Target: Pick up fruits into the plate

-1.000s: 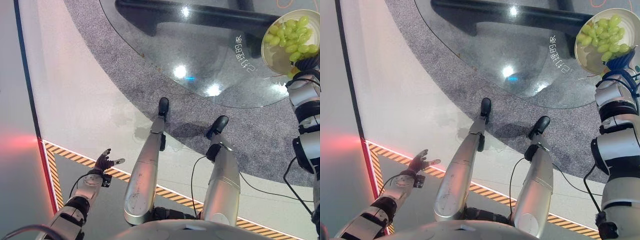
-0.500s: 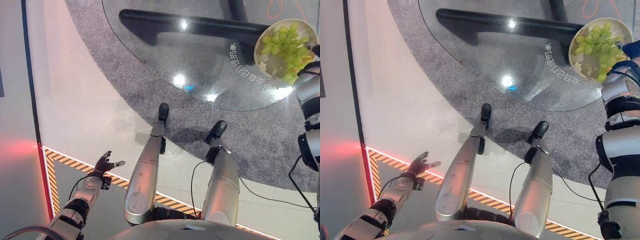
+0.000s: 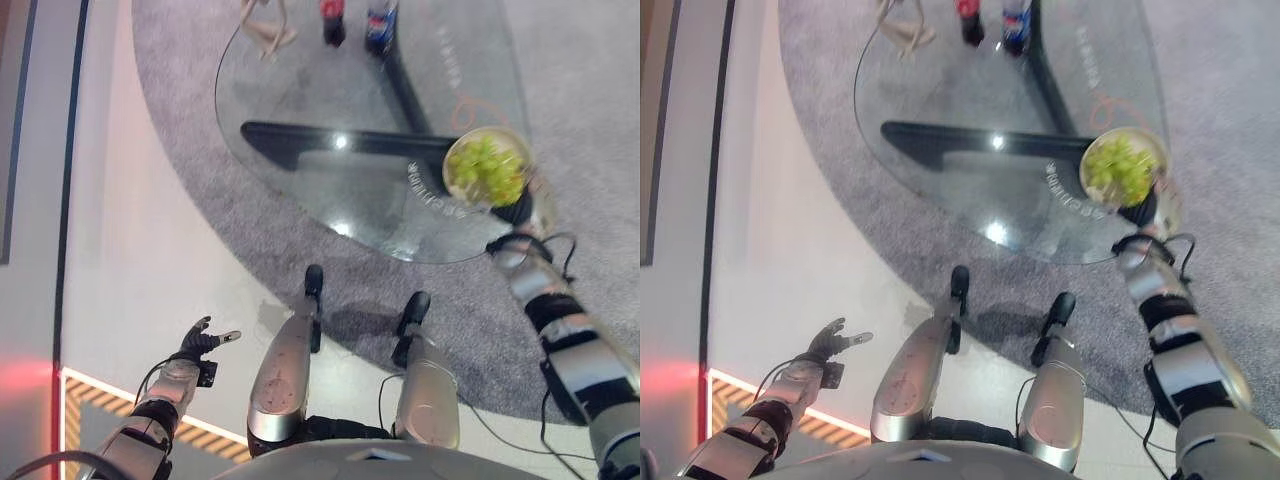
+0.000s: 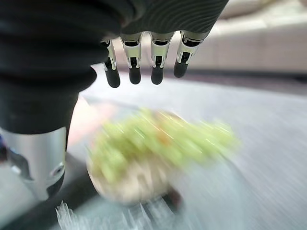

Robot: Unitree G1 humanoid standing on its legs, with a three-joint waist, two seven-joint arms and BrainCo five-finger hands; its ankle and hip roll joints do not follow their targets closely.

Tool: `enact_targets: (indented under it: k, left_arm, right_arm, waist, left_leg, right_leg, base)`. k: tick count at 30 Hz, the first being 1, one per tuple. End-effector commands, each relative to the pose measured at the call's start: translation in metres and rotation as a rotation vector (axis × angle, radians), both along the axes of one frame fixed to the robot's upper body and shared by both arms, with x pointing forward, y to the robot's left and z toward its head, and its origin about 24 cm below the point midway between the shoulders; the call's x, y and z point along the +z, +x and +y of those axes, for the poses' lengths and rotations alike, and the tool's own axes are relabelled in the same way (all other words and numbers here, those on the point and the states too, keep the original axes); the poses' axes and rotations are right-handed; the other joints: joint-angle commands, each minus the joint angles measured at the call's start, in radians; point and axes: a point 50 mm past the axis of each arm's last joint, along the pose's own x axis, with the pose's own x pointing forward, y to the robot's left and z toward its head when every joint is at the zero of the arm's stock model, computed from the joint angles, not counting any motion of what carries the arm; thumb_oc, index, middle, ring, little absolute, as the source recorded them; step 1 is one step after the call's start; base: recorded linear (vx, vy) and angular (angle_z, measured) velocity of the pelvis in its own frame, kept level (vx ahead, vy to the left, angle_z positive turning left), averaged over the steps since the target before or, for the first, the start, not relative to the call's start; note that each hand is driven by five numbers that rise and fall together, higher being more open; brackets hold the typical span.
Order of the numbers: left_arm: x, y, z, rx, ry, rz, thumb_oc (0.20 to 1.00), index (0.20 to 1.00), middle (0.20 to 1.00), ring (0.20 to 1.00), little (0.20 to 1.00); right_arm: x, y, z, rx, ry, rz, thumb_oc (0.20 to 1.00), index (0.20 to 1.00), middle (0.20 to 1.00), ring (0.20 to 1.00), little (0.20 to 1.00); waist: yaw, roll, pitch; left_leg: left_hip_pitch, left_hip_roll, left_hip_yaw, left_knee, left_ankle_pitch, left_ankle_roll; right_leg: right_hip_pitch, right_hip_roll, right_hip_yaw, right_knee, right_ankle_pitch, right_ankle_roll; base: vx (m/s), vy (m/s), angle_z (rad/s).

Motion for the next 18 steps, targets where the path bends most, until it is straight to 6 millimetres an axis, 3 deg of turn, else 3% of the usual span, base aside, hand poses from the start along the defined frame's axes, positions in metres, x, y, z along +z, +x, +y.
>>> enact_targets:
  k: [1, 2, 3, 6, 11, 18]
  left_arm:
    - [-0.013, -0.021, 0.001, -0.158, 0.176, 0.154, 1.0, 1.0, 1.0, 1.0, 1.0]
    - [-0.013, -0.021, 0.001, -0.17, 0.18, 0.156, 1.0, 1.0, 1.0, 1.0, 1.0]
    - [-0.015, -0.021, -0.003, -0.189, 0.187, 0.172, 1.0, 1.0, 1.0, 1.0, 1.0]
    - [-0.019, -0.025, -0.01, -0.154, 0.141, 0.163, 1.0, 1.0, 1.0, 1.0, 1.0]
    - [-0.03, -0.044, -0.016, -0.149, 0.146, 0.224, 1.0, 1.0, 1.0, 1.0, 1.0]
    - [-0.037, -0.064, -0.012, -0.183, 0.173, 0.347, 1.0, 1.0, 1.0, 1.0, 1.0]
  right_arm:
    - [-0.029, -0.026, -0.006, 0.086, 0.036, 0.167, 1.0, 1.0, 1.0, 1.0, 1.0]
    - [-0.03, -0.027, -0.006, 0.086, 0.047, 0.178, 1.0, 1.0, 1.0, 1.0, 1.0]
    - [-0.056, -0.047, -0.004, 0.061, 0.137, 0.289, 1.0, 1.0, 1.0, 1.0, 1.0]
    - [-0.097, -0.089, 0.008, -0.013, 0.253, 0.409, 1.0, 1.0, 1.0, 1.0, 1.0]
    - [-0.139, -0.148, 0.018, -0.143, 0.414, 0.599, 1.0, 1.0, 1.0, 1.0, 1.0]
    - [-0.16, -0.185, 0.022, -0.251, 0.563, 0.816, 1.0, 1.0, 1.0, 1.0, 1.0]
  waist:
    - [-0.036, -0.03, -0.111]
    - [-0.037, -0.03, -0.113]
    - [-0.045, -0.039, -0.148]
    - [-0.061, -0.052, -0.22]
    - [-0.081, -0.057, -0.301]
    - [-0.093, -0.051, -0.348]
  left_leg:
    - [0.066, 0.014, 0.07, -0.017, -0.123, -0.011]
    - [0.069, 0.015, 0.072, -0.019, -0.122, -0.012]
    - [0.102, 0.026, 0.088, -0.031, -0.126, -0.016]
    - [0.153, 0.045, 0.116, -0.057, -0.126, -0.02]
    - [0.213, 0.063, 0.135, -0.078, -0.13, -0.023]
    - [0.267, 0.062, 0.131, -0.085, -0.146, -0.02]
  right_leg:
    - [0.048, 0.057, -0.021, 0.01, -0.072, -0.003]
    - [0.051, 0.057, -0.021, 0.006, -0.071, -0.003]
    - [0.081, 0.052, -0.026, -0.014, -0.065, 0.004]
    - [0.126, 0.048, -0.031, -0.046, -0.055, 0.012]
    - [0.184, 0.06, -0.016, -0.062, -0.063, 0.013]
    - [0.236, 0.068, -0.007, -0.078, -0.075, 0.007]
  base:
    - [0.04, 0.009, -0.18]
    - [0.03, 0.007, -0.19]
    - [0.04, 0.003, -0.21]
    - [0.07, -0.014, -0.18]
    - [0.06, -0.049, -0.13]
    - [0.03, -0.014, -0.11]
